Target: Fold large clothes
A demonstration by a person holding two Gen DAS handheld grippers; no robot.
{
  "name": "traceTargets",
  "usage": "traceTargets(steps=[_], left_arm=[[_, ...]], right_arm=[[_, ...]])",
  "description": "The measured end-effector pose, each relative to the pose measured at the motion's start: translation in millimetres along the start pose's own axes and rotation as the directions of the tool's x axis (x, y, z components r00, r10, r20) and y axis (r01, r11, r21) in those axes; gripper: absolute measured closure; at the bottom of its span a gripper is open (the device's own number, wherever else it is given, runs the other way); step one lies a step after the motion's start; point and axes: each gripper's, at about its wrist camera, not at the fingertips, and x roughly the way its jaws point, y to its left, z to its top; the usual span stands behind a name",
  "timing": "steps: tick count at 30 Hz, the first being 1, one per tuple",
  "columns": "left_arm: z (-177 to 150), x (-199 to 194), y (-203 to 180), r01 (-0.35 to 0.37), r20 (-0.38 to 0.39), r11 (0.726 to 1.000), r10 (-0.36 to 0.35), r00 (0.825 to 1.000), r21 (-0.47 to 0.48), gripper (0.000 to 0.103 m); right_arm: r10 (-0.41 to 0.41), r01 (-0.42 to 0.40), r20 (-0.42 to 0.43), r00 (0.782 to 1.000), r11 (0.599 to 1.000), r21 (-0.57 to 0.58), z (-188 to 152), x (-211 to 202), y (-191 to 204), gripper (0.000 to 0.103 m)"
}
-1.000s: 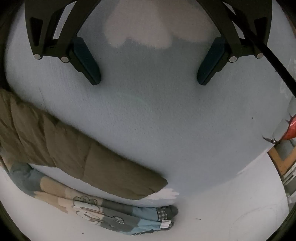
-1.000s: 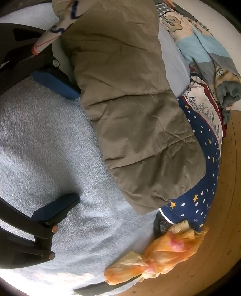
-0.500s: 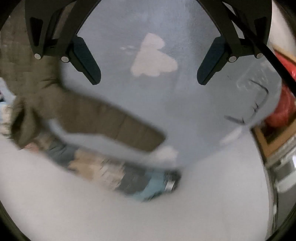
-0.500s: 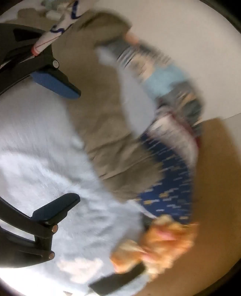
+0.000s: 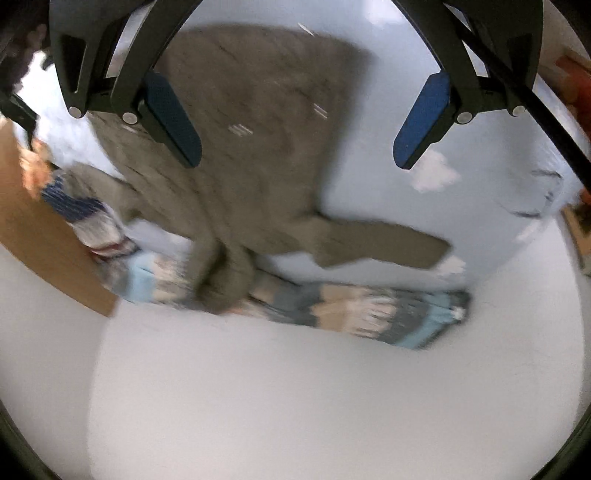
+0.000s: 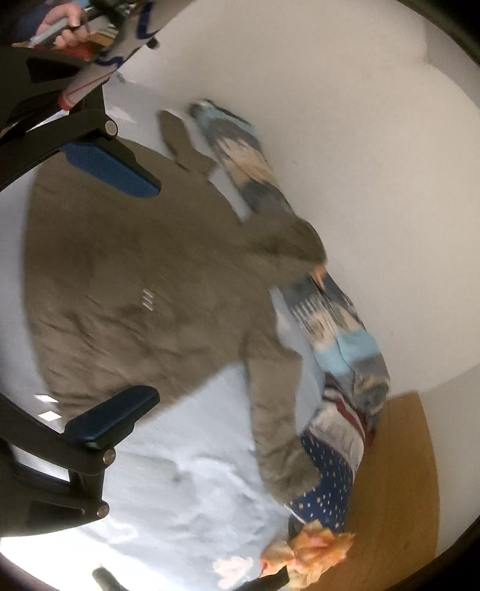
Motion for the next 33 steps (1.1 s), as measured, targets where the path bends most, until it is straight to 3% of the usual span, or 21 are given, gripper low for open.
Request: traceTargets(steps=[5, 8, 10, 14, 17, 20, 26, 33], left_arm=[[-39, -34, -56, 0.113, -0.049, 0.994, -0.113, 0.992, -0.004, 0.000], [-41, -58, -85, 0.110, -0.042, 0.994, -0.110, 0.993, 0.003, 0.000], [-41, -72, -97, 0.067, -0.022, 0.998, -0.067, 0.998, 0.018, 0.000], [-43, -109, -107, 0.011, 0.071, 0.998, -0.016, 0.997, 0.067, 0.000], [-51, -119, -109, -0.034, 0.087, 0.996, 0.026, 0.996, 0.085, 0.000], [-56, -120, -102, -0.054, 0.058, 0.996, 0.049, 0.997, 0.075, 0.000], [-56, -124, -94, -0.122, 0.073, 0.987, 0.115, 0.991, 0.106, 0.000], [-50, -105, -85, -0.190, 0.093, 0.976, 0.180, 0.979, 0.108, 0.000]], right_arm=[[0.054, -0.050, 0.043, 0.998, 0.993, -0.105, -3, -47, 44, 0.000], [0.038, -0.011, 0.148, 0.988, 0.983, -0.181, 1, -87, 77, 0.000], [0.049, -0.014, 0.182, 0.982, 0.982, -0.189, 1, -107, 85, 0.000], [0.050, -0.023, 0.147, 0.988, 0.984, -0.179, -6, -124, 99, 0.000], [0.044, -0.018, 0.150, 0.988, 0.985, -0.174, -17, -133, 108, 0.000], [0.032, -0.002, 0.148, 0.988, 0.979, -0.202, -26, -144, 117, 0.000], [0.058, -0.019, 0.155, 0.986, 0.970, -0.241, -28, -154, 126, 0.000], [0.083, -0.049, 0.131, 0.988, 0.969, -0.243, -19, -132, 135, 0.000]])
